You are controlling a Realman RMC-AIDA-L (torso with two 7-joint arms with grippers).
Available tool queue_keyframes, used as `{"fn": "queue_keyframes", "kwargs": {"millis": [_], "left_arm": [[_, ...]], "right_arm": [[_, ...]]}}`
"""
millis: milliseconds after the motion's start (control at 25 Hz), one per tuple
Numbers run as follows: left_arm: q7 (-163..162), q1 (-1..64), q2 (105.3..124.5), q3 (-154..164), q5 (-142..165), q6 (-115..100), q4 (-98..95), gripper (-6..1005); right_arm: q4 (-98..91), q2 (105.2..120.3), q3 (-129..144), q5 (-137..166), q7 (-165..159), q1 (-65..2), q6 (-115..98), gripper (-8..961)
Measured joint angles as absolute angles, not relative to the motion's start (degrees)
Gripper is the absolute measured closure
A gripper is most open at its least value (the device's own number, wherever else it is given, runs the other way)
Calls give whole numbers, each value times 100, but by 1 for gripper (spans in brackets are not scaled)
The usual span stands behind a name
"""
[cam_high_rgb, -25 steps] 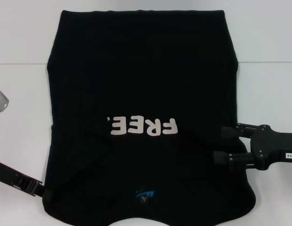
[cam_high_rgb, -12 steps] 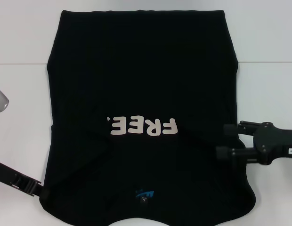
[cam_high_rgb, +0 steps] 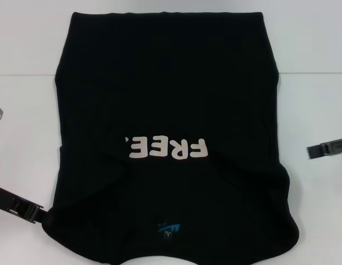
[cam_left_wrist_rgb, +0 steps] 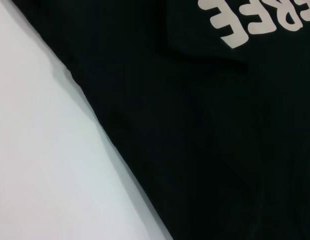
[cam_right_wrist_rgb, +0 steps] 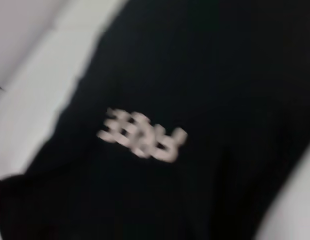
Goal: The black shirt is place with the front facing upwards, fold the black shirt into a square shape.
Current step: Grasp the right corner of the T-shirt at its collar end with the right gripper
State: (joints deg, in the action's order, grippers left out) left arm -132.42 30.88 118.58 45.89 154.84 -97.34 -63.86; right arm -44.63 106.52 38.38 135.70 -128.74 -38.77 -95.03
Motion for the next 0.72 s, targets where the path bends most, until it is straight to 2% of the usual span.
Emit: {"fn": "queue_keyframes", "kwargs": {"millis": [160, 400, 560, 720], "left_arm": [[-13216, 3134, 11839, 4588, 15481, -9763, -6373, 980], [-13156, 3192, 11762, 4568, 15471, -9725, -6316, 980], [-13007, 3327, 11640, 4329, 15447, -9703, -6025, 981], [-12919, 3386, 11595, 4181, 15415, -9737, -5867, 981]], "right_arm": [[-4864, 10686, 3803, 14865, -13770, -4338, -9962, 9], [-4917, 10926, 4051, 15766, -14005, -4956, -10475, 11], [-4869, 11073, 4421, 15862, -14099, -5218, -10311, 12], [-4752, 11222, 4727, 15868, -14242, -5423, -10218, 14]]}}
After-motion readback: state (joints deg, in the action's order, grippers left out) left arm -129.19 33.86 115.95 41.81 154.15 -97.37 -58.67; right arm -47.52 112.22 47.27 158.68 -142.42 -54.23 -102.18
